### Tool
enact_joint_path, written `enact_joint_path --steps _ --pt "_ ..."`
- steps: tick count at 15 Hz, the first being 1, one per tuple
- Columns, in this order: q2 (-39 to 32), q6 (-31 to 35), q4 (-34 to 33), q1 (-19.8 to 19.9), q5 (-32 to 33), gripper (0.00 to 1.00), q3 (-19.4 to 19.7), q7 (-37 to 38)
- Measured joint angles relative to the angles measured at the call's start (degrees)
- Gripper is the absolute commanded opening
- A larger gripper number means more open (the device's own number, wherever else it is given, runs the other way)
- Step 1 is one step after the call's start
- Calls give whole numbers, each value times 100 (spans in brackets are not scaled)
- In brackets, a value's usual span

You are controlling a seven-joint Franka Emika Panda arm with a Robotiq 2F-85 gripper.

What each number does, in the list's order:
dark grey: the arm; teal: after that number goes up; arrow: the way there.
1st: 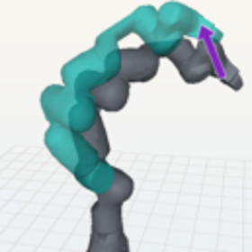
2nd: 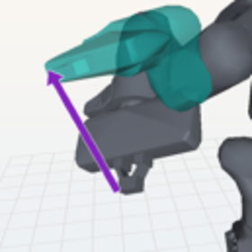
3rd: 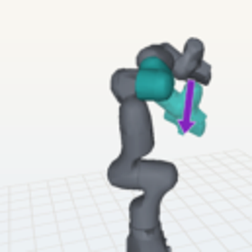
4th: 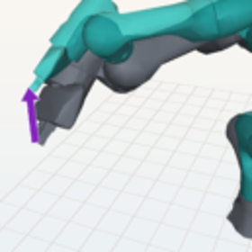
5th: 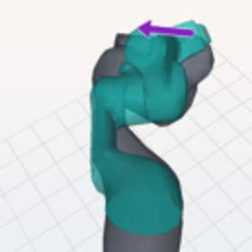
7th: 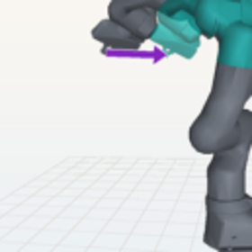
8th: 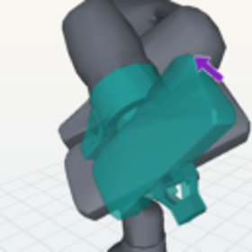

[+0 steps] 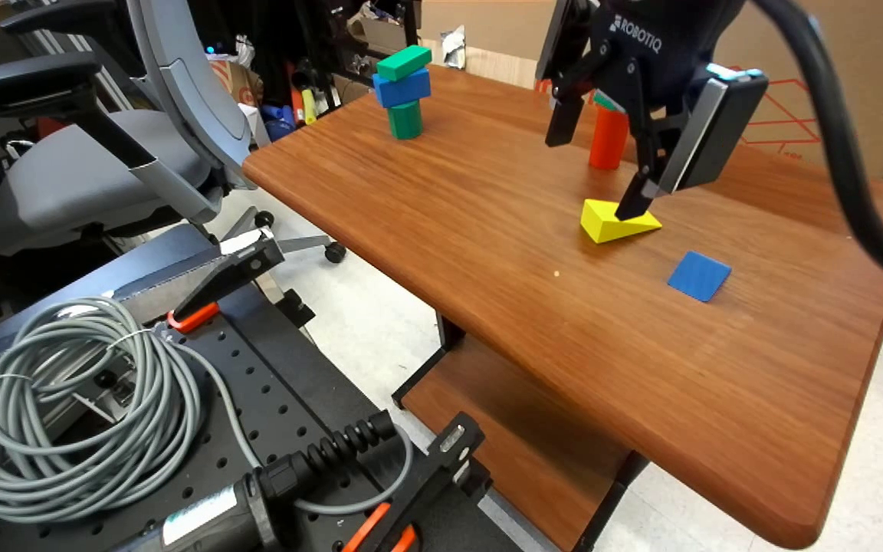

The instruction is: Pick up the green and yellow blocks from the counter and place them on top of the stack on the left then move the blue block to the left.

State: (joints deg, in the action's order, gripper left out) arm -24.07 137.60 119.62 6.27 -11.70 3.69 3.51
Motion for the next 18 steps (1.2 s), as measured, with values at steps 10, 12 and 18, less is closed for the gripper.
enact_joint_path --steps 10,12,18 --pt "-691 -303 -698 14 24 75 116 205" --pt "-874 -305 -862 11 44 65 116 290" --pt "-1185 -381 -1238 -30 203 21 123 540"
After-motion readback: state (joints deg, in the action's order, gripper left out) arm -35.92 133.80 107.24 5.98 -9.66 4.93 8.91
